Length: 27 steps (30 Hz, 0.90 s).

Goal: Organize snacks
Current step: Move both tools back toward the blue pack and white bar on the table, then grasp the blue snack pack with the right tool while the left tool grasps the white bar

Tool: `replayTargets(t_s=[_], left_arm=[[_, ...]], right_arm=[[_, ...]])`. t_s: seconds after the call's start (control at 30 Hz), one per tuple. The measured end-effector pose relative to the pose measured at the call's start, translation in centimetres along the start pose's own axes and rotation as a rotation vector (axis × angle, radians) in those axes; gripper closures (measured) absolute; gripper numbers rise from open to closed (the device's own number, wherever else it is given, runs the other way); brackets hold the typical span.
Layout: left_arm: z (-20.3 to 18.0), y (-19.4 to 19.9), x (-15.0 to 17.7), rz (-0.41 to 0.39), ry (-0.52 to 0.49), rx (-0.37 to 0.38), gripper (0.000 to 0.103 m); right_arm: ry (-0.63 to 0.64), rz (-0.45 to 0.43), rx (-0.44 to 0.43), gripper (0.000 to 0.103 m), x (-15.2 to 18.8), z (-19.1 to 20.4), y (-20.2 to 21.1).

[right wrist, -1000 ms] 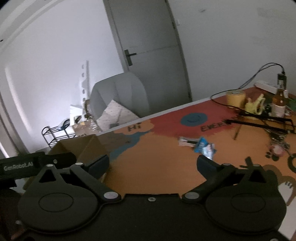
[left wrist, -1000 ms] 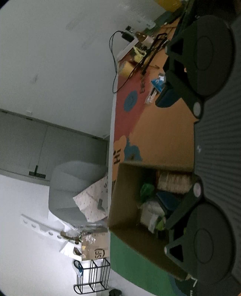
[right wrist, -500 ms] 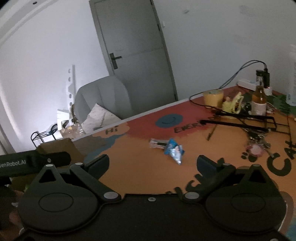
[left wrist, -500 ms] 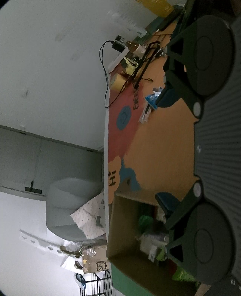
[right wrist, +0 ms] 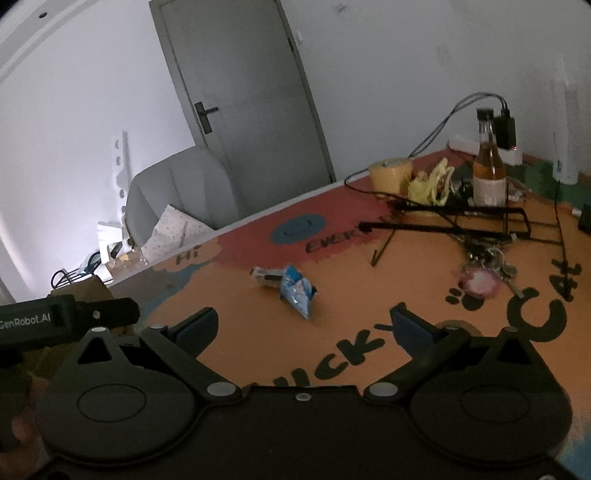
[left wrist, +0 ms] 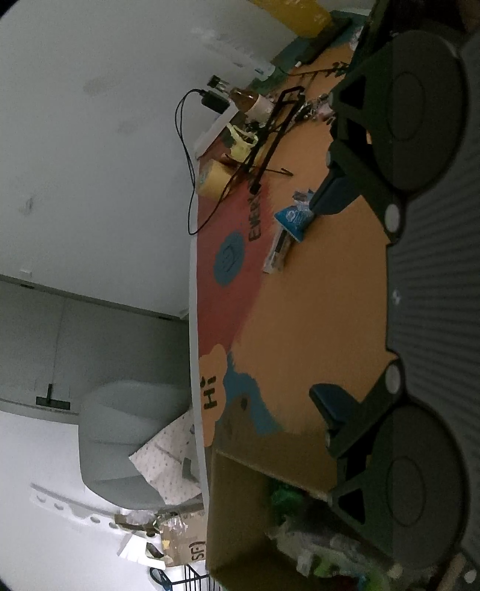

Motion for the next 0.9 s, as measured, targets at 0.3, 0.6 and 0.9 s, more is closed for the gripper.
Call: replayTargets(t_s=[0.3,0.6,0.9], left_arm=[[-1.3,-2.9,0.1,0.018,-0.011,0.022,0.007],[-1.4,-6.0,-0.4,0.024,-0.003,0.018,0.015],[-0.2,-8.5,-1.3,0.027,0.014,-0.014,0.020]], right_arm=[[-0.032,0.040,-0.021,0.015,0.6,-1.4,-2.7],[-0.035,0.077,-0.070,0.024,0.0,-0.5,-6.5],[-0.025,0.101,-0.076,0.026,-0.3,0.4,-10.2]])
Point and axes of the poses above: each gripper's, at about its wrist camera, not at the fingertips, and y roughly against the way its jaws point, z to its left, x to its underside, the point moved 9 cm from there along -y, roughly the way its jaws point, and after that the axes turned 4 degrees about -z, right-handed, at the moved point
